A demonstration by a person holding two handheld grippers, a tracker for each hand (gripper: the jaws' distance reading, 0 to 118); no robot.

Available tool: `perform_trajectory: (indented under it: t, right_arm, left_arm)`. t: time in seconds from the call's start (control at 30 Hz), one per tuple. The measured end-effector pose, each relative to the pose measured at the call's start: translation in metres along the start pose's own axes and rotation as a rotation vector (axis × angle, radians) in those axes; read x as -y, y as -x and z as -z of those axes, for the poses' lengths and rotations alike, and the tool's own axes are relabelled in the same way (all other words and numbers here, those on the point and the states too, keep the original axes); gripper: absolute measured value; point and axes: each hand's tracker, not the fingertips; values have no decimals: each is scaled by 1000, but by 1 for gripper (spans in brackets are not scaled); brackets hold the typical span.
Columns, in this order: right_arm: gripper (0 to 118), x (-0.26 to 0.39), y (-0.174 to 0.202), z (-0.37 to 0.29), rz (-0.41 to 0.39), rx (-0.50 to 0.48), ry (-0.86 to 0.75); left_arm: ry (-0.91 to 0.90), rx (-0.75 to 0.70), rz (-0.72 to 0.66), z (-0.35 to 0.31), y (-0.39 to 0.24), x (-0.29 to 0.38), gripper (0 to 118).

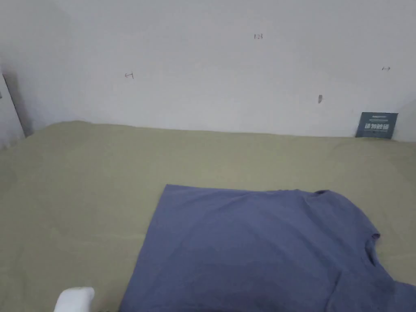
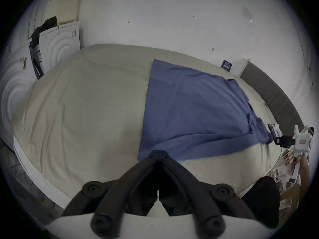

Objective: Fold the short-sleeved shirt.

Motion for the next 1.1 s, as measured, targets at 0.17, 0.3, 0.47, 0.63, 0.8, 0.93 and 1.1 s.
perform_trajectory:
  t: [0.17, 0.3, 0.47, 0.63, 0.8, 0.93, 1.1]
  right_arm:
    - [7, -5, -2, -1, 51, -28, -5]
    - [7, -8, -3, -2, 23, -11, -8]
    - [7, -15, -22, 9, 37, 3, 15]
    - [29, -22, -39, 28, 6, 10, 11]
    - [106, -20, -40, 49, -26, -55, 14]
    - [95, -18, -29, 72, -125, -20, 116]
    - [12, -8, -10, 62, -249, -5, 32]
  left_arm:
    - [13, 46, 5, 22, 2, 3, 100]
    - [63, -32, 108, 51, -7, 0, 89]
    - [78, 22, 94, 70, 3, -6, 7]
    - [31, 43, 70, 57, 9, -10, 6]
    - [24, 55, 31, 52, 3, -12, 6]
    - [32, 50, 22, 56, -1, -12, 6]
    - [19, 50, 6, 54, -3, -14, 6]
